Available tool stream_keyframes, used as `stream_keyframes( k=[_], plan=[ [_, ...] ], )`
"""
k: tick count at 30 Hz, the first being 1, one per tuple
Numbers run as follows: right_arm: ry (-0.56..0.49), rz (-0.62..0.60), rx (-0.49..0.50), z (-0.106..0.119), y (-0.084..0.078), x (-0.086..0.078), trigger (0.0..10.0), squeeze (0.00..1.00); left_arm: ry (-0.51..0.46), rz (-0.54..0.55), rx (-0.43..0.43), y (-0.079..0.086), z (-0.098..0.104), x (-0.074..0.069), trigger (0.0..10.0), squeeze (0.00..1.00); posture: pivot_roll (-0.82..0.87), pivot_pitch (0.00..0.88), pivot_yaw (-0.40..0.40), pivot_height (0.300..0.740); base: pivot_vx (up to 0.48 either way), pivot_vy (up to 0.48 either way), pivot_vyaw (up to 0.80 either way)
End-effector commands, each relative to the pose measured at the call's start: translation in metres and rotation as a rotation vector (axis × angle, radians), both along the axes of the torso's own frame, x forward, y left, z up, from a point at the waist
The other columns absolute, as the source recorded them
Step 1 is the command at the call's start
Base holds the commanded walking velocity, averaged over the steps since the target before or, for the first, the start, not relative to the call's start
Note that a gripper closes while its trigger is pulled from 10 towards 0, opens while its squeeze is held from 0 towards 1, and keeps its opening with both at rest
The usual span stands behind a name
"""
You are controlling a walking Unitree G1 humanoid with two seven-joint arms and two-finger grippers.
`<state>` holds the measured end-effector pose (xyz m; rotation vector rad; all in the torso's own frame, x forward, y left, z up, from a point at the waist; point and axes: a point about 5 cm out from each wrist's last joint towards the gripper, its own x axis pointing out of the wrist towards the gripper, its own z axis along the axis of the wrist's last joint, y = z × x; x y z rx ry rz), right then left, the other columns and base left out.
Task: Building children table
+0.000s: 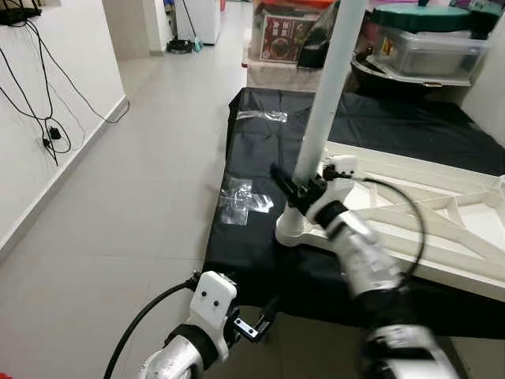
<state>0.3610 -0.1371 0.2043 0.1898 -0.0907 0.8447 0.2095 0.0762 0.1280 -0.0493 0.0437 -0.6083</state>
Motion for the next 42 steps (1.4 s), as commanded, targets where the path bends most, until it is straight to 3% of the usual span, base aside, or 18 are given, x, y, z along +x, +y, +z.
stream_keyframes(
  k=[1, 5, 12, 13, 14, 15, 22, 24, 28, 29, 30, 31, 32, 34, 35, 36, 37, 42],
  plan=[
    [0.017, 0.219, -0.010, 0.000, 0.021, -0.005, 10.0, 0.00, 0.018, -0.002, 0.006, 0.000, -0.006, -0.001, 10.0, 0.00, 0.13, 0.064, -0.069, 0.740, 0.000, 0.000, 0.00],
    [0.022, 0.515, -0.071, -0.003, 0.025, -0.011, 10.0, 0.00, 0.019, -0.002, 0.005, -0.001, -0.006, -0.002, 10.0, 0.00, 0.14, 0.059, -0.071, 0.740, 0.000, 0.000, 0.00],
    [0.013, 0.633, -0.101, 0.001, 0.030, -0.010, 10.0, 0.00, 0.020, -0.001, 0.005, -0.002, -0.006, -0.002, 10.0, 0.00, 0.15, 0.055, -0.076, 0.740, 0.000, 0.000, 0.00],
    [0.016, 0.685, -0.124, 0.000, 0.034, -0.011, 5.0, 0.00, 0.021, 0.000, 0.005, -0.002, -0.006, -0.002, 10.0, 0.00, 0.15, 0.055, -0.074, 0.740, 0.000, 0.000, 0.00],
    [0.016, 0.685, -0.124, 0.000, 0.034, -0.011, 5.0, 0.00, 0.021, 0.000, 0.005, -0.002, -0.006, -0.002, 10.0, 0.00, 0.15, 0.055, -0.074, 0.740, 0.000, 0.000, 0.00],
    [0.017, 0.704, -0.147, -0.002, 0.038, -0.011, 0.0, 0.00, 0.022, 0.000, 0.005, -0.002, -0.006, -0.003, 10.0, 0.00, 0.15, 0.054, -0.074, 0.740, 0.000, 0.000, 0.00],
    [-0.001, 0.694, -0.186, -0.009, 0.043, -0.011, 0.0, 0.00, 0.025, -0.002, 0.005, -0.002, -0.007, -0.003, 10.0, 0.00, 0.15, 0.056, -0.073, 0.740, 0.000, 0.000, 0.00],
    [-0.048, 0.500, -0.178, -0.009, 0.044, -0.001, 0.0, 0.00, 0.024, -0.003, 0.007, -0.001, -0.007, -0.003, 10.0, 0.00, 0.15, 0.062, -0.072, 0.740, 0.000, 0.000, 0.00],
    [-0.063, 0.416, -0.170, -0.008, 0.045, 0.003, 0.0, 0.00, 0.024, -0.003, 0.007, -0.001, -0.006, -0.002, 10.0, 0.00, 0.15, 0.062, -0.073, 0.740, 0.000, 0.000, 0.00],
    [-0.032, 0.129, -0.160, -0.007, 0.039, 0.019, 0.0, 0.00, 0.023, -0.002, 0.008, -0.001, -0.006, -0.002, 10.0, 0.00, 0.15, 0.067, -0.070, 0.740, 0.000, 0.000, 0.00],
    [-0.032, 0.129, -0.160, -0.007, 0.039, 0.019, 0.0, 0.00, 0.023, -0.002, 0.008, -0.001, -0.006, -0.002, 10.0, 0.00, 0.15, 0.067, -0.070, 0.740, 0.000, 0.000, 0.00],
    [0.008, -0.130, -0.156, -0.008, 0.029, 0.030, 0.0, 0.00, 0.024, -0.003, 0.009, -0.001, -0.006, -0.001, 10.0, 0.00, 0.15, 0.068, -0.068, 0.740, 0.000, 0.000, 0.00],
    [0.008, -0.130, -0.156, -0.008, 0.029, 0.030, 0.0, 0.00, 0.024, -0.003, 0.009, -0.001, -0.006, -0.001, 10.0, 0.00, 0.15, 0.068, -0.068, 0.740, 0.000, 0.000, 0.00],
    [0.118, -0.716, -0.121, -0.017, -0.010, 0.040, 0.0, 0.00, 0.024, -0.004, 0.010, -0.001, -0.006, -0.001, 10.0, 0.00, 0.14, 0.072, -0.066, 0.740, 0.000, 0.000, 0.00],
    [0.141, -0.872, -0.112, -0.020, -0.023, 0.038, 0.0, 0.00, 0.024, -0.005, 0.010, -0.001, -0.006, 0.000, 10.0, 0.00, 0.14, 0.072, -0.066, 0.740, 0.000, 0.000, 0.00],
    [0.141, -0.872, -0.112, -0.020, -0.023, 0.038, 0.0, 0.00, 0.024, -0.005, 0.010, -0.001, -0.006, 0.000, 10.0, 0.00, 0.14, 0.072, -0.066, 0.740, 0.000, 0.000, 0.00],
    [0.165, -1.005, -0.063, -0.023, -0.031, 0.033, 0.0, 0.00, 0.023, -0.006, 0.010, -0.001, -0.006, 0.000, 10.0, 0.00, 0.14, 0.072, -0.064, 0.740, 0.000, 0.000, 0.00],
    [0.204, -1.170, 0.065, -0.027, -0.029, 0.019, 0.0, 0.00, 0.021, -0.006, 0.012, -0.001, -0.006, 0.000, 10.0, 0.00, 0.14, 0.072, -0.066, 0.740, 0.000, 0.000, 0.00]
  ],
)
